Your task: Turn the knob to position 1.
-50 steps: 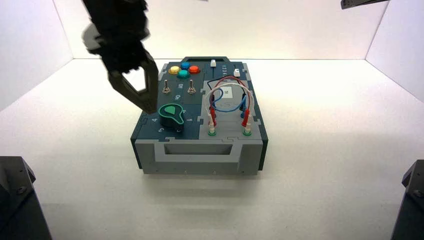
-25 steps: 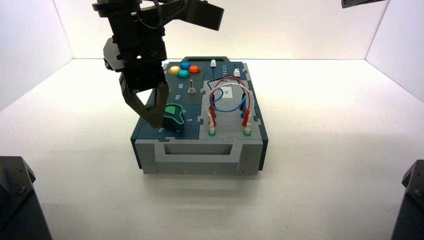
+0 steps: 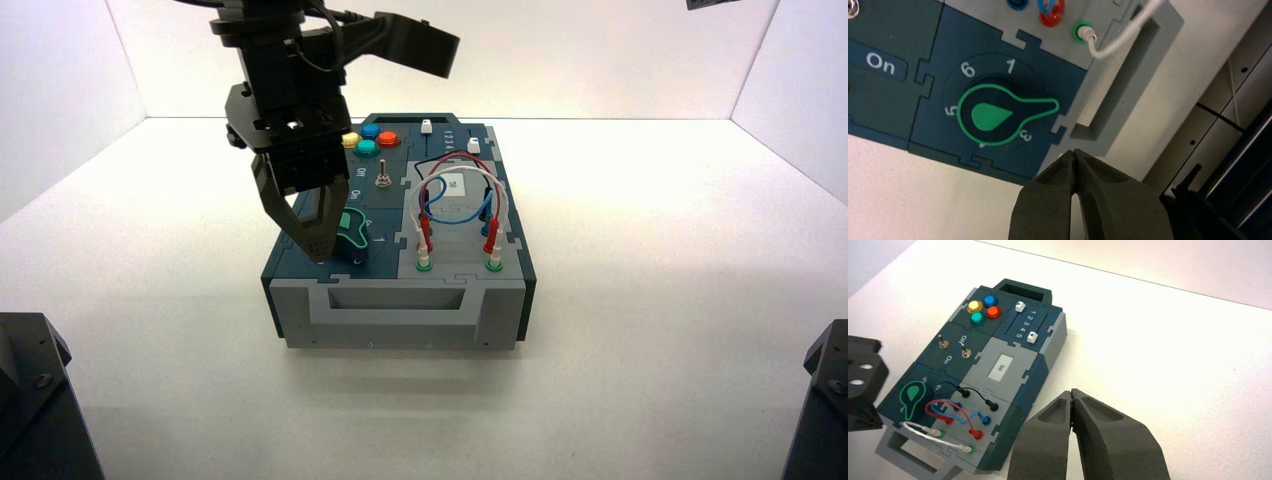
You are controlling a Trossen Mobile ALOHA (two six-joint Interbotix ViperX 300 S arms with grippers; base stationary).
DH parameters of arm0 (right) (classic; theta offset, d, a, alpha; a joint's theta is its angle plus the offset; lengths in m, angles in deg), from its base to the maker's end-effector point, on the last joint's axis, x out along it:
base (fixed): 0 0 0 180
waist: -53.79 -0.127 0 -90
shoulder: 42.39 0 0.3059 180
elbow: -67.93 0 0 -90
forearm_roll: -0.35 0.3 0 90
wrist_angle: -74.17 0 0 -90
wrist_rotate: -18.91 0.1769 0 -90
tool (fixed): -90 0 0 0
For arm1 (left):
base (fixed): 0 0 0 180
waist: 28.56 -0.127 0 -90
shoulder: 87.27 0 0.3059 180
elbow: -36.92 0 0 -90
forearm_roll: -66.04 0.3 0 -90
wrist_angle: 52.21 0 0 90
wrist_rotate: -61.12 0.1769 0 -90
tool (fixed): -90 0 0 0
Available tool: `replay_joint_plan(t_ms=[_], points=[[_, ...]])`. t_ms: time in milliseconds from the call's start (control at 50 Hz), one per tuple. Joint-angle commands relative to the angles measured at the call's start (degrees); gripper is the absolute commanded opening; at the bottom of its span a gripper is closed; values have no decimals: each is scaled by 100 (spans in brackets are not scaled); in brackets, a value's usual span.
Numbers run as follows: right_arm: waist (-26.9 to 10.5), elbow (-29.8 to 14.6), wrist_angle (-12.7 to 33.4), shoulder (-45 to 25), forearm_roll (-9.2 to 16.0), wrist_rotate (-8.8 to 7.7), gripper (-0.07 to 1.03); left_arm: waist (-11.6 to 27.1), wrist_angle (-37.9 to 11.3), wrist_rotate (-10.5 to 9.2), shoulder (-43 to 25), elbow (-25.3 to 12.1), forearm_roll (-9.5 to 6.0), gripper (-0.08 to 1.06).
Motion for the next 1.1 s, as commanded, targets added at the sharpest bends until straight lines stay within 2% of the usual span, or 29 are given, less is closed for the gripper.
replay_joint_plan(t_ms=[20,240,660,740,1100], points=[[35,-141,-35,-18,9,26,-2,35,26,18,-53,-325,18,-3],[35,-132,-35,-18,9,26,-2,26,123,26,-237,-554,26,-3],[35,-132,-62,-18,9,18,-2,35,53,44,-272,-431,26,-3],[35,-132,-62,-18,0,18,-2,26,35,44,-255,-448,79,-3],[35,-132,-62,-18,0,26,-2,26,35,88,-334,-457,123,-3]])
